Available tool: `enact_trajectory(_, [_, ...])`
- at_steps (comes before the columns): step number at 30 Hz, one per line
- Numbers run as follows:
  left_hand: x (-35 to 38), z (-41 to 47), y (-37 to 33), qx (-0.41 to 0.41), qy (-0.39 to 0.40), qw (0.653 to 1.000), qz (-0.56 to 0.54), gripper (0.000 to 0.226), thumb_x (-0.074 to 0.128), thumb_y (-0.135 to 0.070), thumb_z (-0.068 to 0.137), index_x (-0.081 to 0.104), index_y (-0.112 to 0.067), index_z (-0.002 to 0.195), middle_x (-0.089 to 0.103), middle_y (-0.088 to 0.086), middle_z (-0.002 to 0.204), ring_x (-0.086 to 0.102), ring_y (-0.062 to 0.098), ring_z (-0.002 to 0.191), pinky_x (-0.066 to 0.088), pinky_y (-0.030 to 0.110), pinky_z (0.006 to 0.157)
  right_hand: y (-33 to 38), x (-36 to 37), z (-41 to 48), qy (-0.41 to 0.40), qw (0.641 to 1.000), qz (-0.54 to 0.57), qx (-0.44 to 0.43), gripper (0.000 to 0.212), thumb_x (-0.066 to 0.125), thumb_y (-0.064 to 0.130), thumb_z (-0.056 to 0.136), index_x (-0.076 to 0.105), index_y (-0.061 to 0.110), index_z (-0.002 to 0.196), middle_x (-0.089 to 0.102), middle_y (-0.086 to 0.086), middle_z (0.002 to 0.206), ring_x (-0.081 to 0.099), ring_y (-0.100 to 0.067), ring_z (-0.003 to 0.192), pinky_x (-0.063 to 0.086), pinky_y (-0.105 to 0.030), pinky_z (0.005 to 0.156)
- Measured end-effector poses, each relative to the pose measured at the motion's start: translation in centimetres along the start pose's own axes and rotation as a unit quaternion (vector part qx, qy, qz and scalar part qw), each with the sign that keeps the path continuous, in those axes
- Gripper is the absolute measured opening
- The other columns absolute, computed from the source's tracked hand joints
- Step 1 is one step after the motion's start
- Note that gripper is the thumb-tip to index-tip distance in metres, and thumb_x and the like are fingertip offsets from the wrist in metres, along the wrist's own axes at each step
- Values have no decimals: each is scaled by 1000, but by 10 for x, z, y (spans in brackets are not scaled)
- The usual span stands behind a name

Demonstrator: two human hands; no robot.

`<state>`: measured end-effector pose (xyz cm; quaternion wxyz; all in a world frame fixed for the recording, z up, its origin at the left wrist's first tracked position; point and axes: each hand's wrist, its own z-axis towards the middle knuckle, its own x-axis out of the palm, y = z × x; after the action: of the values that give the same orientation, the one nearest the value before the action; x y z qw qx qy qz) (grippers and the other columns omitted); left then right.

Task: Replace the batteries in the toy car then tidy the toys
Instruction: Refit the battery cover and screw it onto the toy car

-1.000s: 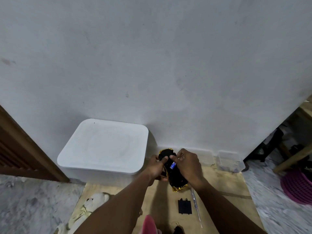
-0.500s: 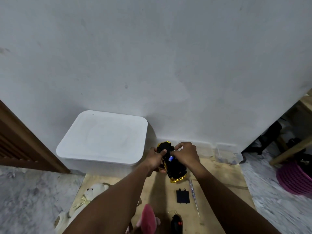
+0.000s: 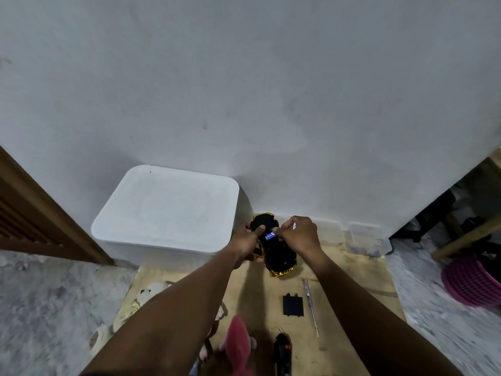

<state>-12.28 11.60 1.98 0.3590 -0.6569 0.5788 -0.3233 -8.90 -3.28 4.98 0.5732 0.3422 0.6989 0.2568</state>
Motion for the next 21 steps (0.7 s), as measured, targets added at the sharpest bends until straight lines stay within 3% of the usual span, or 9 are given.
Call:
enact_trajectory(5, [1,0,0,6,-3,1000,-1,30,54,-35,99,47,-12,118,62,16,112,72,37,80,60,42,58,1,3,-4,8,991,-126,-42,23,73,48,81,65,26,80,66,3,88,64,-18,82,48,-29,67])
enact_trajectory(10, [1,3,1,9,-11,1000,6,29,53,-36,99,47,-13,116,65,20,111,70,35,68,60,44,57,2,1,-7,13,971,-218,-92,16,67,44,87,69,28,88,68,1,95,65,-21,88,50,-31,73])
enact_trajectory(14, [5,4,2,12,-9,1000,9,28,53,-36,99,47,-15,118,66,19,110,70,37,74,59,54,69,3,-11,-5,15,972,-215,-89,19,71,46,83,70,27,84,66,4,91,61,-18,84,39,-27,65])
enact_trajectory(21, [11,4,-1,25,2,1000,2,28,51,-35,101,46,-16,120,68,15,104,69,29,69,58,36,55,4,-24,-1,21,971,-213,-104,20,75,46,79,66,29,73,64,7,83,59,-15,78,38,-26,62])
